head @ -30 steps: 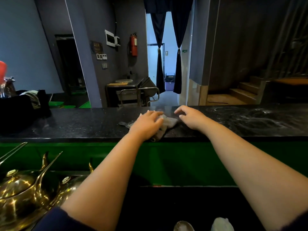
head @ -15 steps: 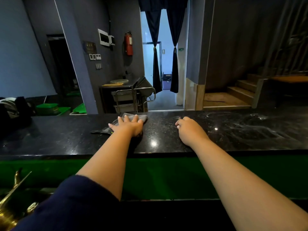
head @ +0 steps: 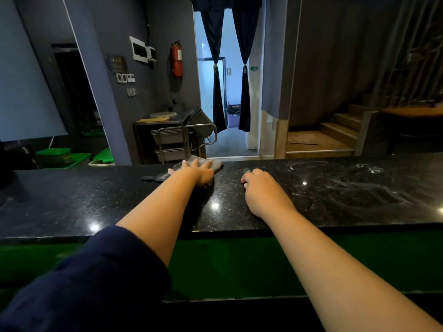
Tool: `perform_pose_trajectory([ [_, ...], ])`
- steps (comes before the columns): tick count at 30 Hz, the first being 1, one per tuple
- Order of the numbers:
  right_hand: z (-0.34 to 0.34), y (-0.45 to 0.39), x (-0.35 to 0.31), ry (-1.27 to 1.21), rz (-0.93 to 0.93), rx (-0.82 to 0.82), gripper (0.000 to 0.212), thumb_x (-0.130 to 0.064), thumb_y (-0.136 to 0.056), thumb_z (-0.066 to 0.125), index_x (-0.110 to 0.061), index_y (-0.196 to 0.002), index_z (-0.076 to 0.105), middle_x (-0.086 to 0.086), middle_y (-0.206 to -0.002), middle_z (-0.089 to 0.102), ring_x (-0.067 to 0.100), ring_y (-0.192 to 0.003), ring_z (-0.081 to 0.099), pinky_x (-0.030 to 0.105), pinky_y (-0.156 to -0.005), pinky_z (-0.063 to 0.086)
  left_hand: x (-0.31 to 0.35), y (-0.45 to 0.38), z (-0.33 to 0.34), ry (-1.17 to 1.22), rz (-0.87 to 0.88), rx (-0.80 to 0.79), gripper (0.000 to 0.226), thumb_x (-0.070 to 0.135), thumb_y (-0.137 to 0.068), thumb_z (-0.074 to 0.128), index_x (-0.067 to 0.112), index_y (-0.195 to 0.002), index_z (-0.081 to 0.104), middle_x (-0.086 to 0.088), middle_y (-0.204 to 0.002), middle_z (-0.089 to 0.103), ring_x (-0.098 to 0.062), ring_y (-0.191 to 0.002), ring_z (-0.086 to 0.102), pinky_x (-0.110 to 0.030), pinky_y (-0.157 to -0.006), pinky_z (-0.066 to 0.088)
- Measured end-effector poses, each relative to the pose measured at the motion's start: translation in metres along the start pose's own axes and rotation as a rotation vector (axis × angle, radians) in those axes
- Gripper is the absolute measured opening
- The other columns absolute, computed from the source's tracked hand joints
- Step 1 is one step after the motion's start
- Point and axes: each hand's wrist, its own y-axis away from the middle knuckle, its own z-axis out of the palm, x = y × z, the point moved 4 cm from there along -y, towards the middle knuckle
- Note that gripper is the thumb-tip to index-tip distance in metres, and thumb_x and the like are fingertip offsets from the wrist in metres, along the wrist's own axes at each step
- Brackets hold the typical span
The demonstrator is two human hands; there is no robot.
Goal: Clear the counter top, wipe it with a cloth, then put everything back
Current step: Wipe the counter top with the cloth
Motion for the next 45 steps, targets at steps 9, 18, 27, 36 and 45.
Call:
perform_pose_trajectory([
  [9,-0.019,0.008,0.032,-0.046,0.007,-0.088,0.030,-0.020,-0.102,0.039,-0.021,-0.130,0.048,0.004,-0.133,0.051,0.025,-0.118,0.049,0.038,-0.093,0.043,-0.010,0.009,0.006,-0.002,0.041,0.070,0.055,0.053,-0.099,0.016,0.040,-0.151,0.004,0.000,-0.162,-0.005,-0.029,-0.147,-0.010,-0.068,-0.110,-0.005],
  [18,-0.017,0.010,0.035,0.018,0.110,0.018,0.033,-0.009,-0.098,0.039,-0.016,-0.129,0.048,0.003,-0.132,0.042,0.022,-0.122,0.040,0.037,-0.095,0.040,0.041,-0.027,-0.001,0.015,-0.027,0.061,0.064,0.068,-0.092,0.016,0.043,-0.150,0.003,-0.004,-0.161,-0.009,-0.040,-0.144,-0.014,-0.079,-0.100,-0.006],
  [27,-0.022,0.011,0.036,0.056,0.135,-0.010,0.043,-0.002,-0.093,0.040,-0.015,-0.132,0.051,0.006,-0.132,0.045,0.025,-0.124,0.042,0.040,-0.100,0.043,0.074,0.009,0.025,-0.139,0.389,-0.020,0.061,0.062,-0.091,0.011,0.045,-0.149,0.002,0.008,-0.161,-0.005,-0.028,-0.148,-0.007,-0.066,-0.112,-0.002],
  [36,-0.018,0.017,0.056,0.056,0.140,-0.221,0.066,0.009,-0.095,0.028,-0.032,-0.145,0.037,0.002,-0.156,0.028,0.035,-0.145,0.017,0.047,-0.116,0.024,0.011,0.028,0.012,-0.007,0.026,0.094,0.055,0.058,-0.097,0.013,0.044,-0.150,0.006,0.004,-0.162,-0.004,-0.029,-0.147,-0.011,-0.075,-0.105,-0.005],
  [45,-0.024,0.031,0.053,-0.078,0.167,-0.036,0.065,0.011,-0.092,0.027,-0.027,-0.143,0.040,0.003,-0.153,0.033,0.030,-0.148,0.007,0.051,-0.113,0.028,0.051,0.042,0.027,-0.023,0.204,0.071,0.061,0.065,-0.087,0.010,0.050,-0.147,0.009,0.006,-0.160,-0.001,-0.029,-0.148,-0.003,-0.071,-0.109,-0.001],
])
